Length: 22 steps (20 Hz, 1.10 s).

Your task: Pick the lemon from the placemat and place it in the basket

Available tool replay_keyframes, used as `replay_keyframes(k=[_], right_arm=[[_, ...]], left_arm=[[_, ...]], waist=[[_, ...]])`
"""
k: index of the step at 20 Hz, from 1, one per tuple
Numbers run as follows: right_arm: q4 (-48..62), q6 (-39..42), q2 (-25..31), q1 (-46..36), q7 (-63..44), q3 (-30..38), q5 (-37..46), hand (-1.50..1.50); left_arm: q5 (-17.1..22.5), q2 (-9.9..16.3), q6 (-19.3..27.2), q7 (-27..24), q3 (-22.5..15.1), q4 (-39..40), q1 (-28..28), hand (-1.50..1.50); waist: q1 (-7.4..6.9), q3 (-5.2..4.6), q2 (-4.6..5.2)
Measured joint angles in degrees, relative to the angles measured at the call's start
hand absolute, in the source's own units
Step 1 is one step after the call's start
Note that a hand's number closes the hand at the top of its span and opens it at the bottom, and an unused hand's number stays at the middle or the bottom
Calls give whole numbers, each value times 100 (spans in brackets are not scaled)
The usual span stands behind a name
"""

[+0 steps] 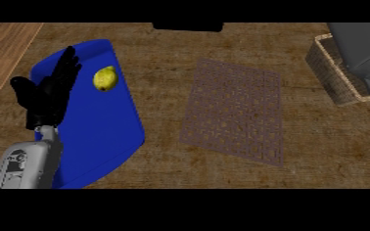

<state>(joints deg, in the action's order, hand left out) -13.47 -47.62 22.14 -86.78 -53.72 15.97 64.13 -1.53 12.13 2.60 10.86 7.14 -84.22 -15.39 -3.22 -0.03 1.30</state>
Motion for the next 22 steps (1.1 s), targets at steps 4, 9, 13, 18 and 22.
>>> replay_keyframes(k=[4, 9, 13, 18, 22], right_arm=[[222, 99, 216, 150, 94, 100, -75, 150], [367, 145, 414, 395, 209, 228, -183, 150], [365, 169, 591, 606, 421, 361, -338, 150], [234, 217, 722, 859, 829, 620, -682, 150], [138, 281, 791, 963, 1121, 781, -919, 150]], left_arm=[[-31, -65, 36, -65, -34, 16, 27, 0], [-46, -97, 56, -143, -23, 65, 65, 0], [-102, -150, 108, -161, -65, 57, 85, 0], [-92, -155, 65, -253, -60, 81, 203, 0], [-50, -96, 27, -202, 2, 34, 212, 0]], waist=[[-12, 2, 10], [-5, 4, 10], [8, 7, 4], [48, 9, -17], [59, 10, -27]])
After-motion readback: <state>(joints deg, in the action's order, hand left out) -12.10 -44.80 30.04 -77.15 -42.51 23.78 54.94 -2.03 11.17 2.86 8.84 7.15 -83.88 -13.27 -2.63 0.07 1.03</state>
